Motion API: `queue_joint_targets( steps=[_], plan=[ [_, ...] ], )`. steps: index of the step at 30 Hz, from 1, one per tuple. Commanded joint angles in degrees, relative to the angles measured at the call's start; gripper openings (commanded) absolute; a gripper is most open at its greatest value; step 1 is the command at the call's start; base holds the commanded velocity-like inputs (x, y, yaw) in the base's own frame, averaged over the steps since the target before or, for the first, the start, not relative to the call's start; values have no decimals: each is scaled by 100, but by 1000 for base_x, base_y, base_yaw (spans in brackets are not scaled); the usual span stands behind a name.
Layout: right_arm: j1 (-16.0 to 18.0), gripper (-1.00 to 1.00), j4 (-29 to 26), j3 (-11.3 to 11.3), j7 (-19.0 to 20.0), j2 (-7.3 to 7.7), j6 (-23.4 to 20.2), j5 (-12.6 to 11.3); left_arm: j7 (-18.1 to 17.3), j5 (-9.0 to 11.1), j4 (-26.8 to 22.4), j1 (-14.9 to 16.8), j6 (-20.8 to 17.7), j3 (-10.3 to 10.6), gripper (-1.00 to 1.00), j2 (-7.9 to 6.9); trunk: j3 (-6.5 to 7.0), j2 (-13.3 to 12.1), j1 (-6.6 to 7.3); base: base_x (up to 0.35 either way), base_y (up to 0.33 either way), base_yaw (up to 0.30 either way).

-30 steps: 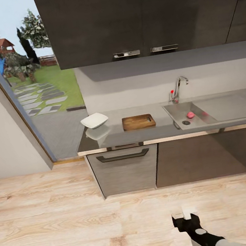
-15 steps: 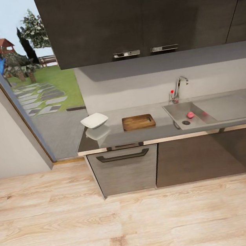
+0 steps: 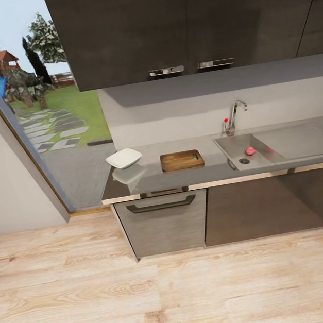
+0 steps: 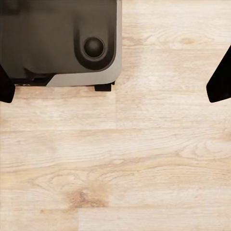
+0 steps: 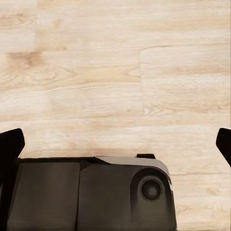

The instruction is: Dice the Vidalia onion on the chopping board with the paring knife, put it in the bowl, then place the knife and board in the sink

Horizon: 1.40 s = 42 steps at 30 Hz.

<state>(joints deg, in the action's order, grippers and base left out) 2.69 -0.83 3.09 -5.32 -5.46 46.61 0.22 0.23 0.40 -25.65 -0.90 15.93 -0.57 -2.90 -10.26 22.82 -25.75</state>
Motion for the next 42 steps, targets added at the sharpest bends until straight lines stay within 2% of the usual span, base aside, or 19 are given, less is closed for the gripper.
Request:
queue_joint_targets(
  steps=[1, 7, 12, 14, 16, 17, 19, 23, 28, 35, 42],
  plan=[
    [-34, 100, 4, 31, -53, -19, 46, 3, 3, 4, -9, -3, 7, -4, 100, 0, -9, 10, -3, 0, 0, 0],
    [-168, 100, -34, 12, -80, -61, 105, 15, 2, 4, -2, -3, 7, -4, 100, 0, -9, 10, -3, 0, 0, 0],
    [-188, 100, -236, 1, -144, 2, -344, 28, 2, 4, -1, -3, 7, -4, 100, 0, -9, 10, -3, 0, 0, 0],
    [-189, 100, -533, 0, -229, 19, -691, 29, 1, 4, -1, -4, 7, -4, 100, 0, -9, 10, -3, 0, 0, 0],
    [-190, 100, -1190, 1, -347, 32, -1246, 35, 3, 4, -1, -3, 7, -4, 100, 0, -9, 10, -3, 0, 0, 0],
    [-190, 100, -1383, 2, -368, 35, -1390, 36, 3, 4, -1, -4, 7, -4, 100, 0, -9, 10, -3, 0, 0, 0],
    [-190, 100, -2167, 5, -420, 46, -1930, 43, 3, 4, -1, -5, 7, -4, 100, 0, -9, 10, -3, 0, 0, 0],
    [-190, 100, -3205, 7, -445, 52, -2395, 47, 2, 4, -6, -2, 7, -4, 100, 0, -9, 10, -3, 0, 0, 0],
    [-192, 100, -3533, 7, -438, 57, -2434, 48, 1, 4, -9, -4, 7, -4, 100, 5, -9, 10, -3, 0, 0, 0],
    [-190, 100, -3561, 10, -438, 66, -2288, 49, 3, 4, -12, -2, 7, 3, 100, 37, -9, 10, -3, 7, -44, 0],
    [-190, 100, -3548, 30, -443, 71, -2108, 48, 4, 4, -19, 0, 7, 4, 100, 44, -7, 10, -3, 117, -222, -13]
  ],
)
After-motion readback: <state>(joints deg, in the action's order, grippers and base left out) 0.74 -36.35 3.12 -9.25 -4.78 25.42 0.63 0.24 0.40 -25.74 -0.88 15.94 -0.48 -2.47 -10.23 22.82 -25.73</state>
